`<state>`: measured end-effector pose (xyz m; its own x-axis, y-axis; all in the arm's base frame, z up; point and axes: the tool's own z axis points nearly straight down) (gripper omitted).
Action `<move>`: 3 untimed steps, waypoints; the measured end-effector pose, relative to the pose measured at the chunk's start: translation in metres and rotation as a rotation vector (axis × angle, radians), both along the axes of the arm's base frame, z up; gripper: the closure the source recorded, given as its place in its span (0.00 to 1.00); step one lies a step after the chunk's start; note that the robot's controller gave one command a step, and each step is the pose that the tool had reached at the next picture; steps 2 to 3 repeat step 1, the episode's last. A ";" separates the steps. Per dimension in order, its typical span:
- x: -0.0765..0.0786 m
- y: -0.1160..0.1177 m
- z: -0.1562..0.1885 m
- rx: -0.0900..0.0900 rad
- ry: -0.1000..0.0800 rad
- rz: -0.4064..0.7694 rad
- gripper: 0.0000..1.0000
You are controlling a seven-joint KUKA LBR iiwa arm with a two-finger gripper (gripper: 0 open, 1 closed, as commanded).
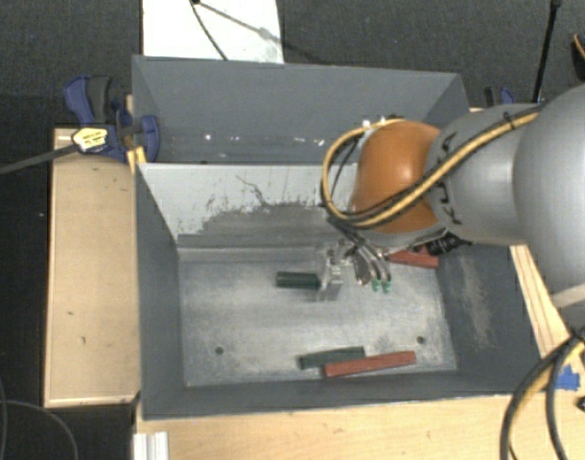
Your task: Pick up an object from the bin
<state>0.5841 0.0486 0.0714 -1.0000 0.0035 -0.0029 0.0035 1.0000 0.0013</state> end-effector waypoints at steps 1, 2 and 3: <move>-0.014 -0.040 0.134 -0.003 -0.007 0.144 1.00; -0.014 -0.040 0.134 -0.003 -0.007 0.144 1.00; -0.014 -0.040 0.134 -0.003 -0.007 0.144 1.00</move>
Offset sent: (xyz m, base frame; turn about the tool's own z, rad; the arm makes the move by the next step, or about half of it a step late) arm -0.0162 -0.0379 0.1283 -0.1465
